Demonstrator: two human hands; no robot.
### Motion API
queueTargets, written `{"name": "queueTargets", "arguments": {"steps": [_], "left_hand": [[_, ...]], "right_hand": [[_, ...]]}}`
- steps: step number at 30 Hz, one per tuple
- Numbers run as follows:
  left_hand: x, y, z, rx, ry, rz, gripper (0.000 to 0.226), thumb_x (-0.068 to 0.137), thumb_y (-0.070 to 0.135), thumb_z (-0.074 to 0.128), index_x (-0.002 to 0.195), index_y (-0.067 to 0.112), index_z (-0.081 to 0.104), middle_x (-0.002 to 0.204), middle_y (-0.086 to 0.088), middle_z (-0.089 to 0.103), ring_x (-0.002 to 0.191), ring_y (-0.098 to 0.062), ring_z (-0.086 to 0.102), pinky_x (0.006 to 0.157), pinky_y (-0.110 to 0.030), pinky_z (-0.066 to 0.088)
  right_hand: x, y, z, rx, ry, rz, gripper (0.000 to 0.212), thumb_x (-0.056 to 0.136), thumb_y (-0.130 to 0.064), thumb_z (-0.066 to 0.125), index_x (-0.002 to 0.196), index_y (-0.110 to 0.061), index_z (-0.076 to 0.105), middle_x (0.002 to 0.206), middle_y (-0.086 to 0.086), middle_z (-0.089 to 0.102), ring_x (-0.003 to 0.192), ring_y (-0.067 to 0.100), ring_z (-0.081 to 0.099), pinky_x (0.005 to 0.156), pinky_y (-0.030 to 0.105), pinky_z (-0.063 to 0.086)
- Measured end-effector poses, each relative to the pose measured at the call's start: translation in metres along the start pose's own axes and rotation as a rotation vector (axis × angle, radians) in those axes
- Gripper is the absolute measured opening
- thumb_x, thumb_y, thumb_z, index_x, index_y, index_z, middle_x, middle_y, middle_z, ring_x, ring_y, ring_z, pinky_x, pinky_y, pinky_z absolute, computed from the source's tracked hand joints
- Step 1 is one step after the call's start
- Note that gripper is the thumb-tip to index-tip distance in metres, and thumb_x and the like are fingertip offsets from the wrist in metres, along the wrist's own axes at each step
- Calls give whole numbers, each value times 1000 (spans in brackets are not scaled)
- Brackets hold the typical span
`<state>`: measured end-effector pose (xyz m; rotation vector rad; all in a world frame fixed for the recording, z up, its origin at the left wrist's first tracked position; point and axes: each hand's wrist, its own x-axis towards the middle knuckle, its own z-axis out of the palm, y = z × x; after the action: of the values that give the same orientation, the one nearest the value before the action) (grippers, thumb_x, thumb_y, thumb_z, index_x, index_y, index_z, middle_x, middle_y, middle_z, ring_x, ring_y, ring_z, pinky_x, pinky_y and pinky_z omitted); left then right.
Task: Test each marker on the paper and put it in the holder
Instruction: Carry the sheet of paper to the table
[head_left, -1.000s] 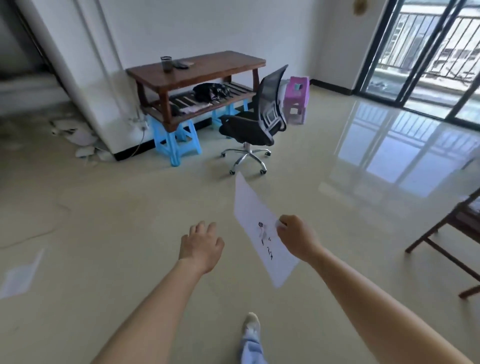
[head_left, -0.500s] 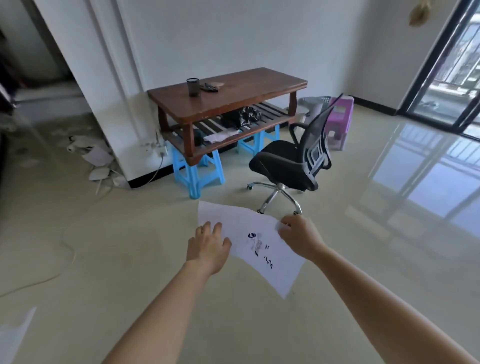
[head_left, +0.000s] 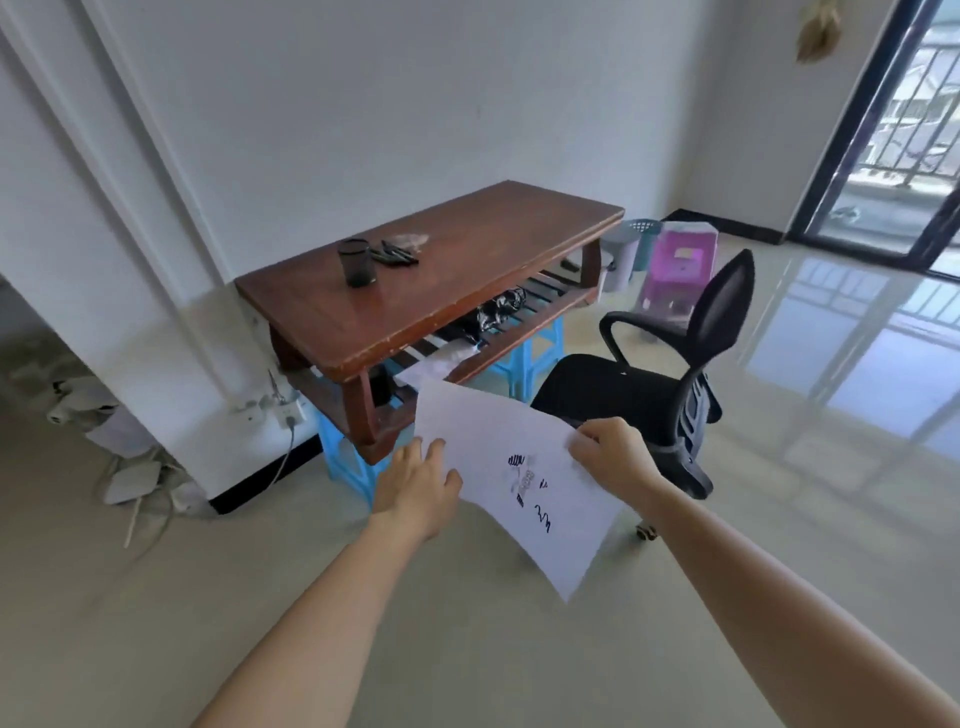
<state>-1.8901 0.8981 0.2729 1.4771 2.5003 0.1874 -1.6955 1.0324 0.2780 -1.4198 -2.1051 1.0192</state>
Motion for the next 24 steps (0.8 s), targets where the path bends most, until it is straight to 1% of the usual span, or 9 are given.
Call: {"name": "queueTargets", "arguments": {"steps": [3,5,8,10,12,15,18,20,24], "left_hand": [[85,-4,-11,16,0,26,53,96,36,30,144,17,25,152,-11,25,137,-29,25,105,-44,33],[143,-6,-16,32,1,28,53,96,38,29,145,18,24,153,-10,23,137,-29,24,104,-44,34],[228,-8,-23,28,-7,-2,53,96,37,29,145,17,23,152,-11,23,136,-29,25,102,-43,36],[278,-7,-30,13,19,-19,49,96,36,31,141,17,28,148,-10,30,132,-29,30,99,-43,38],[324,-7,-37,-20,44,-22,45,95,34,33,138,18,33,145,-9,33,131,-28,32,100,-42,37],[393,-15,-51,-39,48,-57,51,96,34,34,143,17,28,153,-10,25,138,-28,24,107,-42,31],[434,-28,-61,-24,48,-100,53,96,36,32,146,18,23,155,-9,22,141,-26,21,110,-41,29],[478,-37,-62,-25,41,-123,54,96,36,32,146,18,21,155,-9,21,141,-27,20,110,-41,28],[564,-52,-66,-24,4,-112,54,97,37,29,147,19,20,156,-10,19,143,-28,17,112,-43,27]], "right_hand": [[85,-11,5,47,4,34,23,84,-11,52,77,9,63,63,9,51,57,16,42,52,26,34],[145,-14,6,84,8,46,25,85,-13,54,83,10,65,67,9,52,60,18,44,56,28,36],[232,-20,6,131,9,54,28,85,-16,57,81,11,63,66,9,50,61,19,44,58,28,34],[288,-28,2,184,-4,70,25,87,-16,59,76,6,66,64,8,53,59,20,46,57,28,35],[343,-37,-2,251,4,100,20,88,-15,61,82,2,71,67,10,58,59,22,50,58,28,38],[424,-52,-4,367,19,149,17,87,-13,64,87,2,72,73,14,61,66,24,54,63,32,42],[463,-59,0,442,33,205,9,86,-7,64,83,-2,70,70,12,61,60,25,55,59,29,46],[507,-63,10,480,38,233,9,86,-6,63,78,-8,69,70,9,62,60,23,56,58,28,47],[591,-77,32,508,53,263,6,85,-5,63,83,-7,69,70,6,60,61,20,53,58,28,45]]}}
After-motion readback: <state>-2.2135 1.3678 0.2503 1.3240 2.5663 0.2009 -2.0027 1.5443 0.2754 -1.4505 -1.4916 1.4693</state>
